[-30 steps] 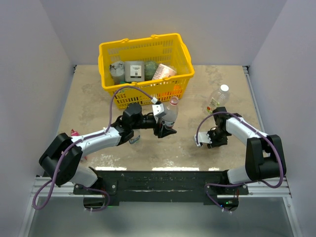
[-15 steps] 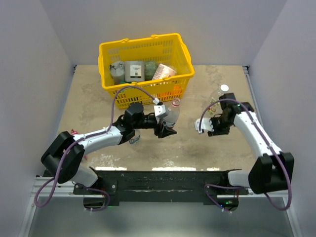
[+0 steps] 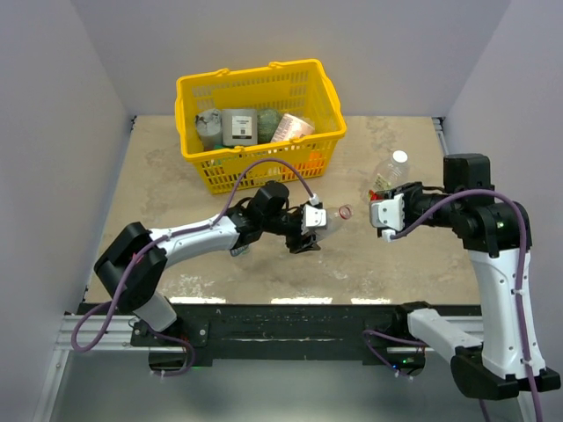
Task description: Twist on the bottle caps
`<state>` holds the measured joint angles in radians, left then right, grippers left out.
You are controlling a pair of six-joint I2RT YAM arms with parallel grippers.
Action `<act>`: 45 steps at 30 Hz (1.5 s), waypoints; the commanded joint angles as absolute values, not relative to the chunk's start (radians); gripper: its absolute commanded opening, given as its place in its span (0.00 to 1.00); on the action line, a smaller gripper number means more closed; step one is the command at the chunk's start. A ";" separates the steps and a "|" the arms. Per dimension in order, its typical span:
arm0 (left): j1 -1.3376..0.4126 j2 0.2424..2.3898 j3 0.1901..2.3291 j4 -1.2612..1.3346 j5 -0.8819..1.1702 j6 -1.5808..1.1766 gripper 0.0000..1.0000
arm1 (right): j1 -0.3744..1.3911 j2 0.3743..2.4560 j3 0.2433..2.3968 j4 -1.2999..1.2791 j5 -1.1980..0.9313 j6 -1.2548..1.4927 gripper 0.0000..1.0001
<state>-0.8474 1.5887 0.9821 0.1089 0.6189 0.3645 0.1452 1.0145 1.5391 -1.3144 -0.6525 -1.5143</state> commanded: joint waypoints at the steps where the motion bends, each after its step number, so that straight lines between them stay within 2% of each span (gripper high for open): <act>1: -0.856 1.611 1.038 -0.047 0.543 0.456 0.00 | 0.161 1.035 1.536 -1.425 -0.788 -1.615 0.03; 13: -0.856 1.582 0.948 -0.015 0.442 0.451 0.00 | 0.261 1.117 1.441 -1.425 -0.793 -1.738 0.03; 14: -0.856 1.580 0.937 0.045 0.436 0.451 0.00 | 0.262 1.123 1.437 -1.425 -0.804 -1.746 0.03; 27: -0.854 1.612 0.907 0.167 0.459 0.468 0.00 | 0.275 1.146 1.361 -1.424 -0.801 -1.776 0.03; 45: -0.856 1.595 0.874 0.181 0.480 0.486 0.00 | 0.336 1.218 1.408 -1.408 -0.784 -1.736 0.04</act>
<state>-0.8520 1.6073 0.8680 0.1097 0.4572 0.4747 0.3077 1.2068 1.3705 -1.3407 -0.7551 -1.7382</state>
